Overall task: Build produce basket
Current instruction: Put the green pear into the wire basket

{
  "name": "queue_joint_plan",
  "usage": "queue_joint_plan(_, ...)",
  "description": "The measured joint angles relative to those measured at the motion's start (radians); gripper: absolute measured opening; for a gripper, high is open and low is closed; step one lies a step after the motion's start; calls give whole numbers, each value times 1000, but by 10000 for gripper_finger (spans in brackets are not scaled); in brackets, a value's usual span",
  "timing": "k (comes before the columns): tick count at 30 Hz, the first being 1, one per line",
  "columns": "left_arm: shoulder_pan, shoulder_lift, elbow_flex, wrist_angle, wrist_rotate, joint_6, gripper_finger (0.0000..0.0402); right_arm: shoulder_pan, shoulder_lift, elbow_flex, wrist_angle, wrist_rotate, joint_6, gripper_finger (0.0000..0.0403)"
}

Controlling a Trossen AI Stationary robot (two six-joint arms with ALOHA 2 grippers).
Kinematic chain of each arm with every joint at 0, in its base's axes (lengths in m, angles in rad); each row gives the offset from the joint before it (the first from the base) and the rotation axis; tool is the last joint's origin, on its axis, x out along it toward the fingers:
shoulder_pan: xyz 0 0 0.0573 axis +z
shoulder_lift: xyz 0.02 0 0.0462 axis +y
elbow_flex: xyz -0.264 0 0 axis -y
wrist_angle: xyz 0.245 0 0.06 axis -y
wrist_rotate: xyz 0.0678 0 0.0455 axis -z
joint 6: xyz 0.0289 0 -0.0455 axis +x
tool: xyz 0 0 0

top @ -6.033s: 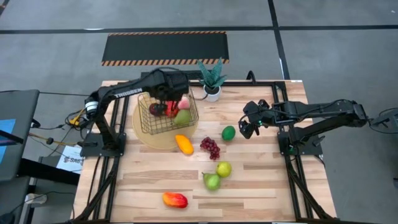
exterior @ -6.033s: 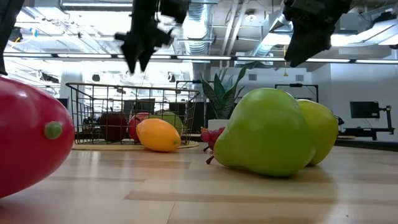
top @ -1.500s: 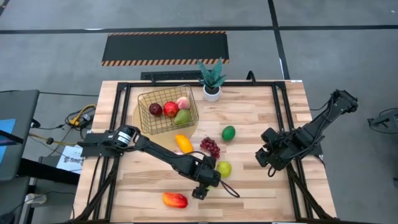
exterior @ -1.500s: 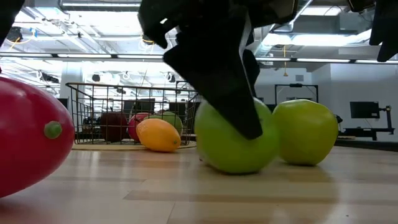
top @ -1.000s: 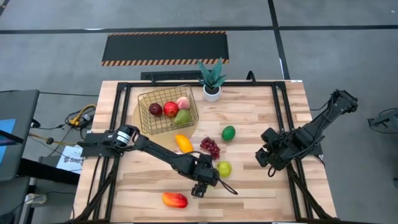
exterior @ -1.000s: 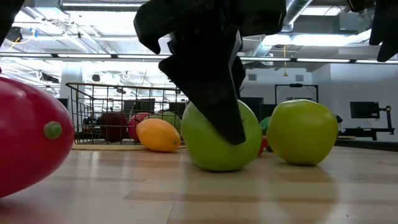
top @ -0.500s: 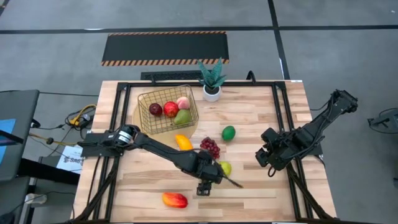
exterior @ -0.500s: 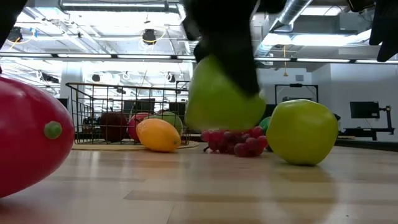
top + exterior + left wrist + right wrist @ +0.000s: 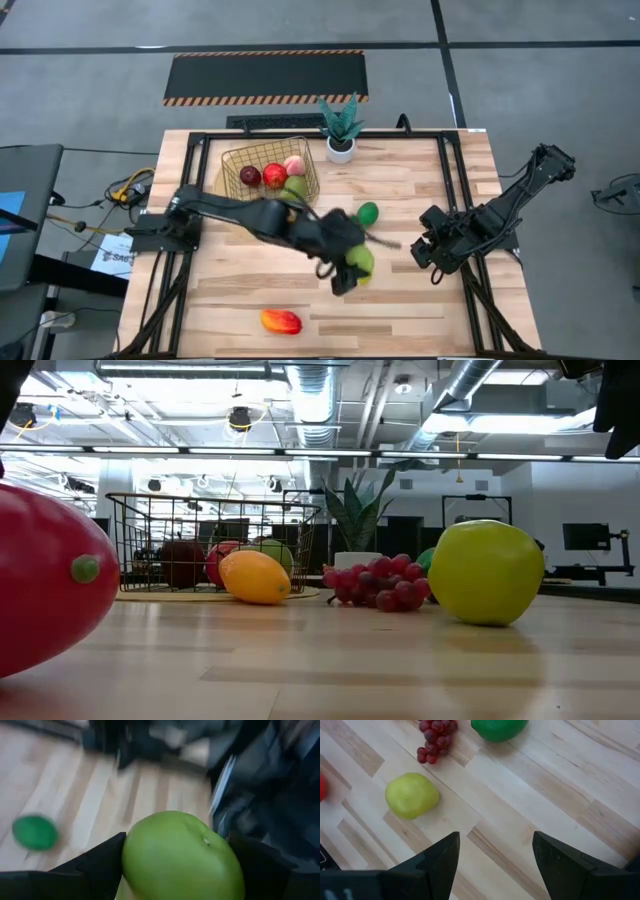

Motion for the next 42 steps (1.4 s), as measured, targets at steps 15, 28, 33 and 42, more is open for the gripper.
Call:
queue_joint_plan(15,-25,-229,44,514,-69,-342,305,-2,0,0,21,11,-23,273)
queue_joint_plan(28,-43,-235,44,1037,328,-379,305,-2,0,0,21,11,-23,273)
queue_joint_plan(33,-63,-233,42,1150,530,-327,305,-2,0,0,22,11,-22,273)
queue_joint_plan(42,-95,-234,43,1429,679,-334,305,-2,0,0,36,29,-23,273)
